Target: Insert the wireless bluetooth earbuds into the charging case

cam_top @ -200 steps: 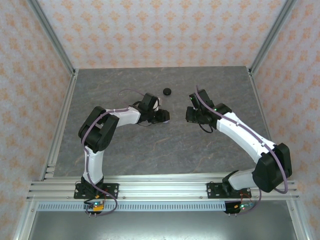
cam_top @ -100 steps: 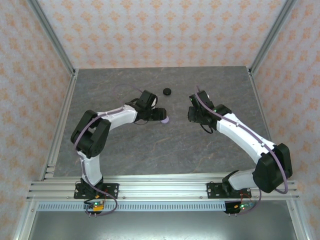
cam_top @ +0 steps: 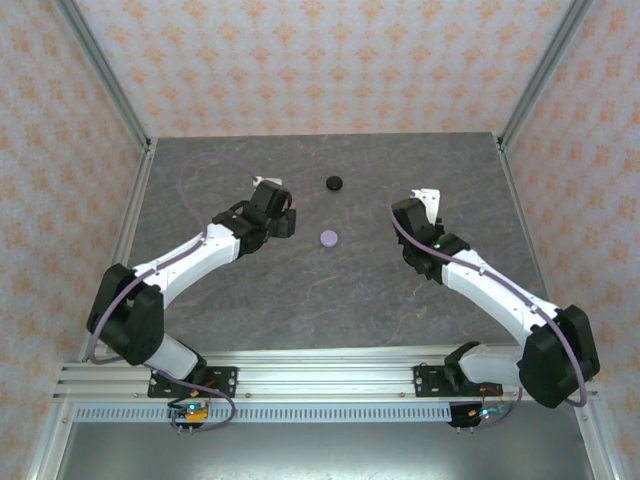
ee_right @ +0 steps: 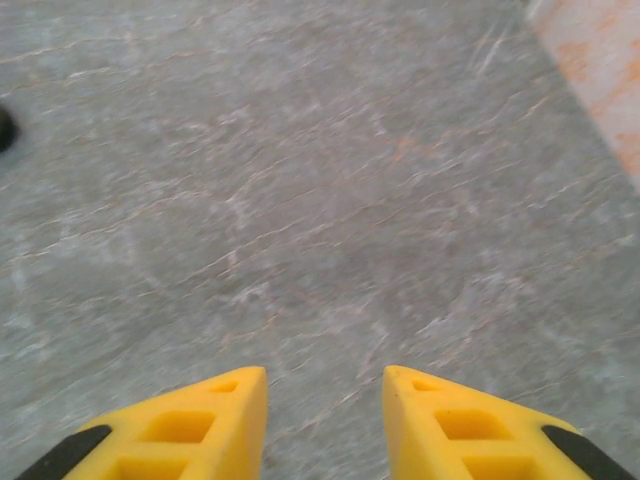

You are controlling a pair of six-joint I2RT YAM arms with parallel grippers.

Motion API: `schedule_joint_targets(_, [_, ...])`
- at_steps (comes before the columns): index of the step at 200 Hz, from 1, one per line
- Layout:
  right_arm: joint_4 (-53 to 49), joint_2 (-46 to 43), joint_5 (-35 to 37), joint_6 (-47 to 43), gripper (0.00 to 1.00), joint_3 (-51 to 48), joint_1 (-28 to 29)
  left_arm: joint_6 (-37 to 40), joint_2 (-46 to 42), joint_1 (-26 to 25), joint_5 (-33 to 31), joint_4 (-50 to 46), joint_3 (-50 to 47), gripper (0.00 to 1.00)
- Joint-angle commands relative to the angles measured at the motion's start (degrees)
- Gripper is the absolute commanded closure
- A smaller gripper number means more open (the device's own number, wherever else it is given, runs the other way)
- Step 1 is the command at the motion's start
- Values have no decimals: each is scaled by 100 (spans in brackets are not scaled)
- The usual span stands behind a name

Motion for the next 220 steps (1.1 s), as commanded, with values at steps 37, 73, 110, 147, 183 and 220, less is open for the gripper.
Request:
schedule_joint_targets(37, [1560,-205,962,-732,61,-665,-568,960,-789,304,-1873,669,-758,24])
schedule_joint_targets(73, [2314,-216,917,-711,59,-1147,-1070,1383,-1061,656,-2228,1626,-1437,21])
schedule_joint_targets(110, [2798,-231,801,-663,55,-1583,-1540,1539,-1186,1152,-2228,2271,-2005,17])
schedule_joint_targets(147, [3040,-199,249,-513,46,-1799,-1986,1702,-1190,1604,-1700,2933,-2525,12])
schedule_joint_targets(183, [3451,-111,-574,-502,40,-1968,-2329,1617,-1048,1867,-1266,3527,-2852,6])
schedule_joint_targets(220, [4358,-84,-1133,-733,36,-2365,-2492,1883,-1113,2073,-670,4608,-3442,0])
